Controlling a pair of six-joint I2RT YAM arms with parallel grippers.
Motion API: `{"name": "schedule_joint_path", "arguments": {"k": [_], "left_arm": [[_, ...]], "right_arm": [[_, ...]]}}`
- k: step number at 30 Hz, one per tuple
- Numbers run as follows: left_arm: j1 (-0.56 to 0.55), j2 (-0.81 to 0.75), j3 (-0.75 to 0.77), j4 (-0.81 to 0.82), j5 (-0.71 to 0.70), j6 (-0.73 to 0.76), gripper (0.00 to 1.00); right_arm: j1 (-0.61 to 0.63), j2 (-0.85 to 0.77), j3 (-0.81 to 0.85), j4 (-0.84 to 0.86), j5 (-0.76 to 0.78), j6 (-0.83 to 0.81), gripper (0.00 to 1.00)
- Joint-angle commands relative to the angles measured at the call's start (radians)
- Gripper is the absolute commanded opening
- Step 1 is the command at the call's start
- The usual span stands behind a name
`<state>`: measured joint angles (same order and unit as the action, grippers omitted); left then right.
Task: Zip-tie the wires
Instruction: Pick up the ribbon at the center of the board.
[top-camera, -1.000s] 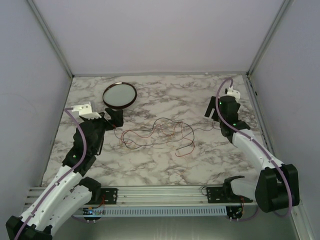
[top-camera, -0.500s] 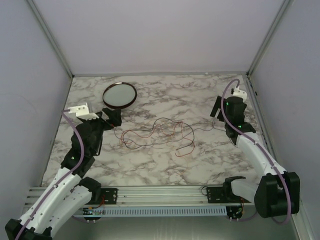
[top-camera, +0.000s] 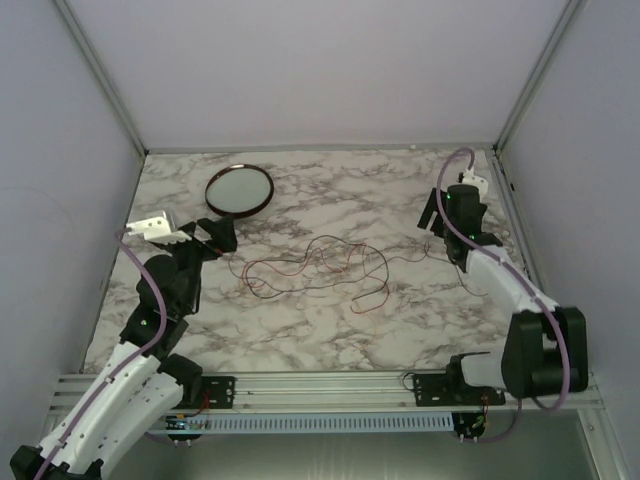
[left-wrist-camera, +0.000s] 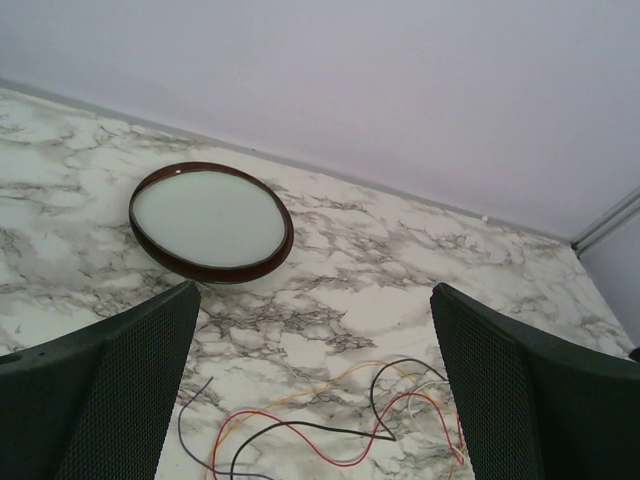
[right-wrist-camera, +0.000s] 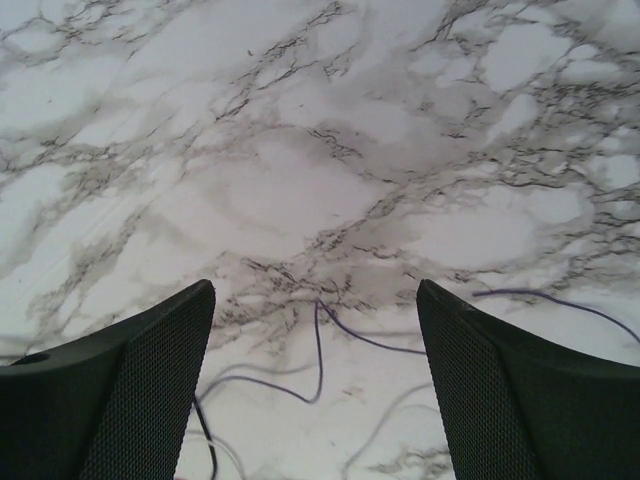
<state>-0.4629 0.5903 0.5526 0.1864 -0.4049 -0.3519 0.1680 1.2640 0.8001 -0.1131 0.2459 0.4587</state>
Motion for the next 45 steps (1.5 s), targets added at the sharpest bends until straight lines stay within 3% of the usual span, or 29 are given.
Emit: {"name": "schedule_joint_path", "arguments": {"k": [1, 9, 15, 22, 25, 35, 45], "left_arm": [[0.001, 0.01, -0.019, 0.115, 0.012, 0.037, 1.0], [0.001, 0.136, 0.042, 0.13, 0.081, 0.077, 1.0], [0.0, 0.159, 0.052, 0.135, 0.055, 0.128, 1.0], [0.001, 0.16, 0.063, 0.101, 0.046, 0.163, 1.0], [0.001, 0.161, 0.063, 0.091, 0.044, 0.172, 1.0], [0.001, 0.151, 0.058, 0.083, 0.041, 0.186, 1.0], [0.001, 0.149, 0.048, 0.087, 0.053, 0.202, 1.0]], "right_arm": [[-0.002, 0.143, 0.122, 0.041, -0.008, 0.142, 0.81], [0.06, 0.4, 0.303, 0.043, 0.162, 0.449, 0.75], [0.139, 0.589, 0.499, -0.057, 0.29, 0.534, 0.74], [0.18, 0.762, 0.715, -0.197, 0.361, 0.583, 0.72], [0.187, 0.804, 0.754, -0.233, 0.384, 0.601, 0.55], [0.199, 0.905, 0.869, -0.311, 0.424, 0.601, 0.54], [0.228, 0.991, 0.954, -0.363, 0.468, 0.591, 0.41]]}}
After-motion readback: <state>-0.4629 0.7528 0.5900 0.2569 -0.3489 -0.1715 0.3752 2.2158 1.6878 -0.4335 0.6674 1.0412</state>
